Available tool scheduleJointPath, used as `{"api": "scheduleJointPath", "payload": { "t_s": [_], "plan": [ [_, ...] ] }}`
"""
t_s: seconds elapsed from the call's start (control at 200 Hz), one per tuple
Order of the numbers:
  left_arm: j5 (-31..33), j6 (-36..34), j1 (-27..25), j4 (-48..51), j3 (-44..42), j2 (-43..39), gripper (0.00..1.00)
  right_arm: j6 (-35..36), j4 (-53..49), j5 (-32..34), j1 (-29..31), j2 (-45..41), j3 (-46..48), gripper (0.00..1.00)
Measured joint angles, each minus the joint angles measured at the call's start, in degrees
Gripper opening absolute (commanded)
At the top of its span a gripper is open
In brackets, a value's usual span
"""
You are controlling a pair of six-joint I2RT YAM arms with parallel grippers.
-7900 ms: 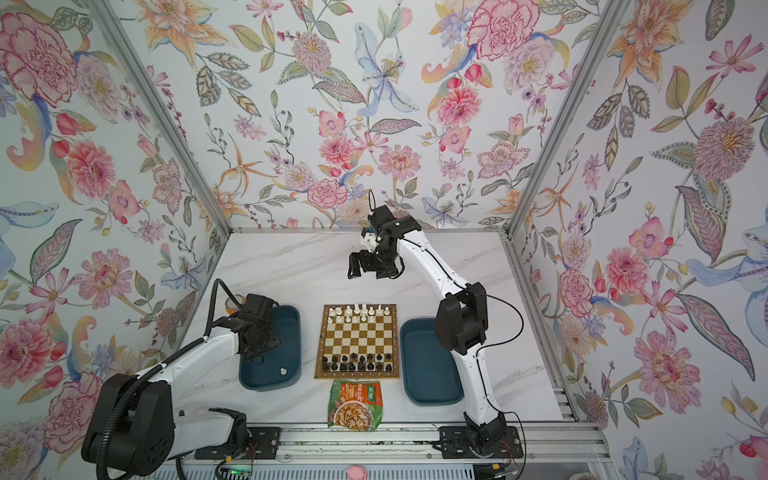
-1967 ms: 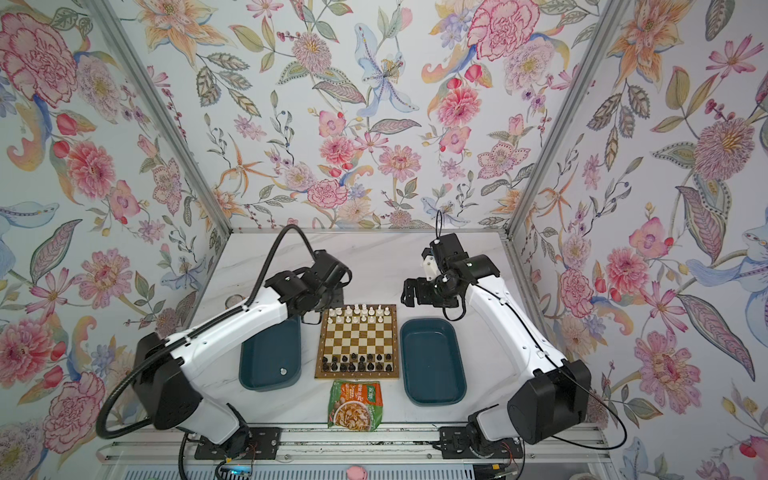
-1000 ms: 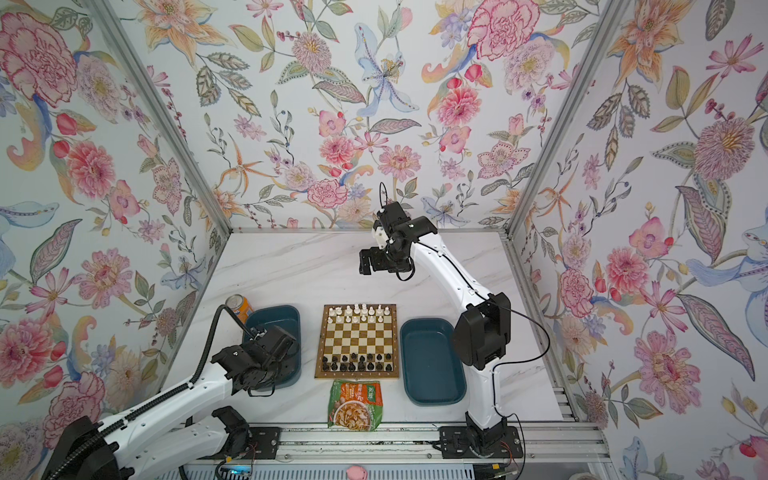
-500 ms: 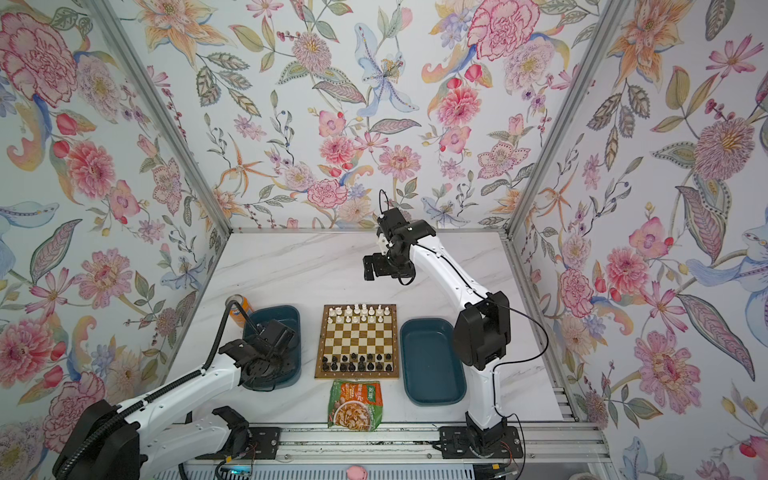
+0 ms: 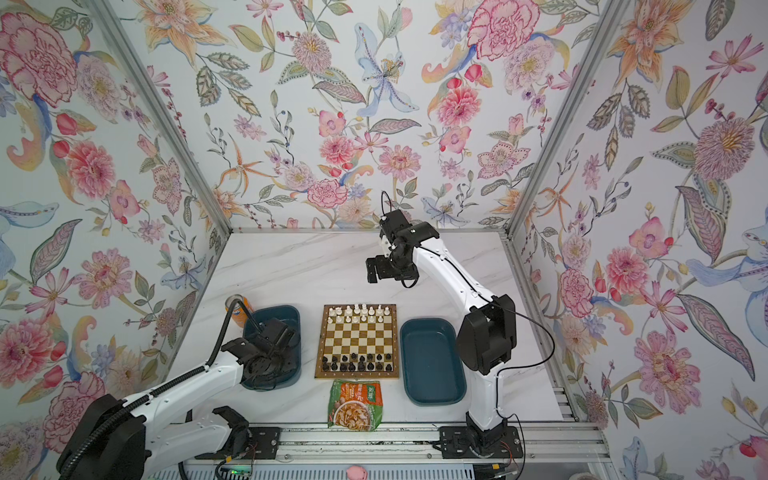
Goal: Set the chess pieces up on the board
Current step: 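Lower the left gripper onto the white pawn in the tray and close it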
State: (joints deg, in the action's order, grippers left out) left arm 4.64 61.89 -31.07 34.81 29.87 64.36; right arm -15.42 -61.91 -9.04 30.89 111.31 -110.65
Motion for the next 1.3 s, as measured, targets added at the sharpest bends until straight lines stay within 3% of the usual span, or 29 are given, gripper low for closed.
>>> {"api": "scheduleJointPath", "payload": {
  "t_s": [0.731,1.301],
  "plan": [
    [-1.29,-0.04,0.07,0.09,-0.76,-0.22,0.17,0.0,0.02,0.55,0.0,-0.98,2.73,0.99],
    [-1.49,-2.19,0.07,3.89,2.69,0.63,0.22,-0.02,1.14,0.48,-0.17,-1.49,5.49,0.99]
  ]
}}
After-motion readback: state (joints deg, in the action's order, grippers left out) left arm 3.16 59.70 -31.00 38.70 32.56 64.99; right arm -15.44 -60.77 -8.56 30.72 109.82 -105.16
